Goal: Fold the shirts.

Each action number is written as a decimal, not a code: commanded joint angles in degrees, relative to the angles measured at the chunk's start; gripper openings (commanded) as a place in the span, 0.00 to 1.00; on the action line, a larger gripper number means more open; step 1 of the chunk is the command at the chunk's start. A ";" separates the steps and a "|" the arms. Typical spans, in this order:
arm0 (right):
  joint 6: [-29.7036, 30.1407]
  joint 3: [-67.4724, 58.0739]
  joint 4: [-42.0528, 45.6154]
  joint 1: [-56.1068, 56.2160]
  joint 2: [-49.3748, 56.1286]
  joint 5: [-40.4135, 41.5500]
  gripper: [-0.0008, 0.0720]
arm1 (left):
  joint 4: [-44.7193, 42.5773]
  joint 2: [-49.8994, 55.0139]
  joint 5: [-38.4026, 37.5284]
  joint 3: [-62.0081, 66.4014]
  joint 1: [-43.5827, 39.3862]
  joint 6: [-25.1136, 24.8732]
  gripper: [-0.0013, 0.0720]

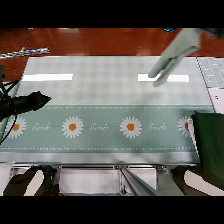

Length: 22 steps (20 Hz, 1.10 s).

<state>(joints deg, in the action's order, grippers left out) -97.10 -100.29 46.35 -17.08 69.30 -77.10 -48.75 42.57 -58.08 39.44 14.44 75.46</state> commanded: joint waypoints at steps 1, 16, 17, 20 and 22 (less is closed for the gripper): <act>-0.92 -0.70 3.08 -14.53 -5.38 -11.98 0.04 | 0.42 0.00 -0.61 0.04 -0.46 -0.02 0.04; 0.74 36.28 59.47 -52.13 -27.26 -29.44 0.06 | 0.37 0.63 2.19 0.04 -9.14 -1.77 0.04; -0.79 37.68 61.92 -52.09 -27.26 -29.44 0.32 | 0.37 1.20 2.47 0.04 -9.60 -1.77 0.04; -1.18 38.45 61.86 -52.09 -26.84 -26.84 0.57 | 0.39 4.37 4.31 0.04 -10.43 -1.77 0.04; -1.25 37.03 57.61 -52.09 -25.75 -22.32 0.56 | 0.66 7.19 6.84 0.09 -10.56 -1.77 0.04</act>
<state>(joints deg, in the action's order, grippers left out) -97.65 -63.77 104.86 -68.60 43.03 -102.10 -48.34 46.70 -54.00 39.44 4.51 73.71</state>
